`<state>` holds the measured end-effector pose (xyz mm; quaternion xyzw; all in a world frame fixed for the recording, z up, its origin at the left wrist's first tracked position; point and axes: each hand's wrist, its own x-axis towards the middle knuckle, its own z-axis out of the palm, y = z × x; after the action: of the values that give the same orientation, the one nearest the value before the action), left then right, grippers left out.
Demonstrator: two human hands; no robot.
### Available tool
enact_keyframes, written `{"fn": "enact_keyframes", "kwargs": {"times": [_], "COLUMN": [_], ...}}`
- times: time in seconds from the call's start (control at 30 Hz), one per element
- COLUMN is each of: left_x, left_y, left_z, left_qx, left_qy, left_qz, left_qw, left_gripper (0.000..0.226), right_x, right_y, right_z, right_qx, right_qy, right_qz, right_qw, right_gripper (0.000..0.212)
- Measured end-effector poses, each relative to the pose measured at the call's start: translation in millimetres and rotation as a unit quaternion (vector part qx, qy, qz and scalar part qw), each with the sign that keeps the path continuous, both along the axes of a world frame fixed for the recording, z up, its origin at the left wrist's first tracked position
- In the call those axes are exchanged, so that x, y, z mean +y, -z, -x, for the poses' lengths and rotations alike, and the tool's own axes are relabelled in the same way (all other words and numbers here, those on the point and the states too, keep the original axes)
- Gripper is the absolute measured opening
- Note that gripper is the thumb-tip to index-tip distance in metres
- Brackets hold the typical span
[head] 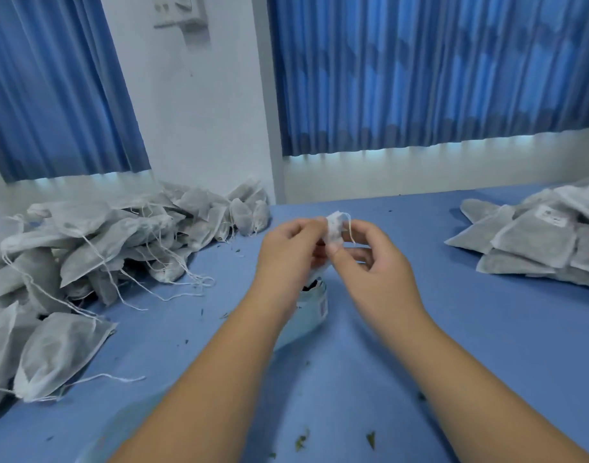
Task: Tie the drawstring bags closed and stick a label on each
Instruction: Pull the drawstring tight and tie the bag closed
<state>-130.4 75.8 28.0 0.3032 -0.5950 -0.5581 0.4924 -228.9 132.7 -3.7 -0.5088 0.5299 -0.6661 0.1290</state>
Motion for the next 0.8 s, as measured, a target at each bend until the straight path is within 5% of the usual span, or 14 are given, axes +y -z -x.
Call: {"fn": "enact_keyframes", "kwargs": {"times": [0.2, 0.4, 0.6, 0.8], "left_x": [21, 33, 49, 54], "left_y": [21, 21, 28, 37], "left_z": [39, 39, 33, 41], "left_qx": [0.083, 0.110, -0.014, -0.143], "left_qy": [-0.003, -0.037, -0.124, -0.121], "left_qz": [0.016, 0.037, 0.247, 0.367], "left_qw": [0.996, 0.993, 0.961, 0.911], "left_gripper": [0.024, 0.030, 0.026, 0.054], "right_x": [3, 9, 19, 39], "right_y": [-6, -14, -22, -6], "right_z": [26, 40, 58, 75], "right_qx": [-0.015, -0.042, -0.069, -0.105], "right_qy": [0.071, 0.013, -0.095, -0.233], "right_qz": [0.010, 0.010, -0.010, -0.080], "right_qw": [0.997, 0.999, 0.993, 0.964], "right_gripper": [0.012, 0.015, 0.009, 0.013]}}
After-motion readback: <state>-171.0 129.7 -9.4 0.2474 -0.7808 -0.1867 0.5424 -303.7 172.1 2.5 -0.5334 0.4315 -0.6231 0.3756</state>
